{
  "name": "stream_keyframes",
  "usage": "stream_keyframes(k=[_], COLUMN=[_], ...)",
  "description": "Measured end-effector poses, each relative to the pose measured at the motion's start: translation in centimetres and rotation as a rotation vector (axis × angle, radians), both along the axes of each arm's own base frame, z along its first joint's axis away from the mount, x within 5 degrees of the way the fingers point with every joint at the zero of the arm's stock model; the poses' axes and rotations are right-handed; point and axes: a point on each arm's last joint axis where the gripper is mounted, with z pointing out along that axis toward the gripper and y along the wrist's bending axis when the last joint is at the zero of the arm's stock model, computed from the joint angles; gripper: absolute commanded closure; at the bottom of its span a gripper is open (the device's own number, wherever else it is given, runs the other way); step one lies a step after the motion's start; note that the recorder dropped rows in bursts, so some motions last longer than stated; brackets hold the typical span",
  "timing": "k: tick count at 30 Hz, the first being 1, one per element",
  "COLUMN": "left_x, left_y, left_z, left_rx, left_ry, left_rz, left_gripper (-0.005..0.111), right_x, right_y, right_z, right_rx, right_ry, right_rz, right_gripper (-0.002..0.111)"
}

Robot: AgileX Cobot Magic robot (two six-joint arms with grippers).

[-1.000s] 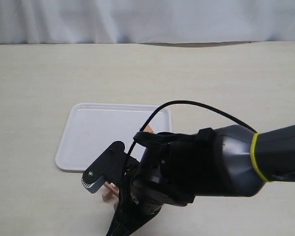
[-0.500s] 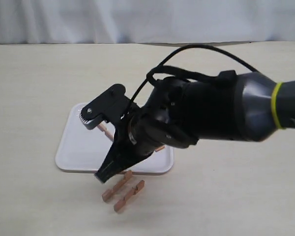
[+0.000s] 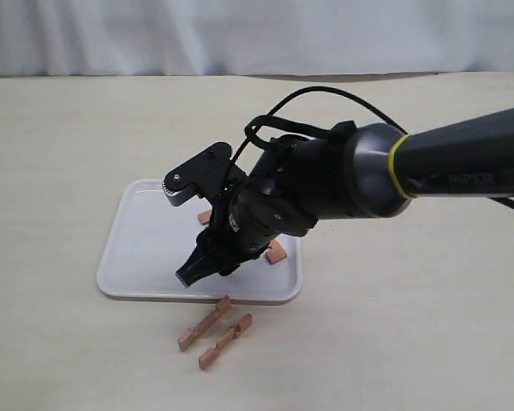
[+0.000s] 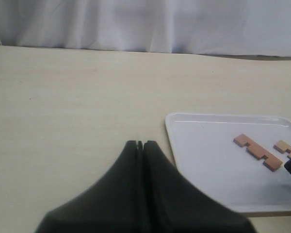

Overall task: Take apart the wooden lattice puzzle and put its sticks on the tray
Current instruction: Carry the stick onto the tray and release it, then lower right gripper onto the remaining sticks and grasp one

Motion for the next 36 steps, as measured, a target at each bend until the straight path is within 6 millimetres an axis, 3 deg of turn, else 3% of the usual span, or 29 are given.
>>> stream_keyframes(k=[3,9,13,20,27,36], left_x=[0.0,0.0,0.0,0.0,0.0,0.0], left_y=[0.0,0.0,0.0,0.0,0.0,0.0], left_z=[0.0,0.0,0.0,0.0,0.0,0.0], left_rx=[0.0,0.0,0.0,0.0,0.0,0.0], left_ry=[0.0,0.0,0.0,0.0,0.0,0.0], left_rz=[0.0,0.0,0.0,0.0,0.0,0.0], left_gripper=[0.107,0.107,0.107,0.107,0.107,0.107], right_x=[0.0,-0.9,-2.3,-4.3,-5.1,-4.7], right_y=[0.0,-0.8,-1.8,-1.6,-1.3,-0.8], right_z=[0.4,4.2,5.8,4.8,1.8,-0.4], right_rx=[0.006,-0.034,-0.172,-0.219,-0.246,-0.265], right_ry=[-0.013,-0.04,0.024,0.2,0.255,0.246], right_rz=[0.002,0.037,0.202,0.508,0.814,0.963], right_gripper=[0.036,0.037,0.037,0.037,0.038,0.042])
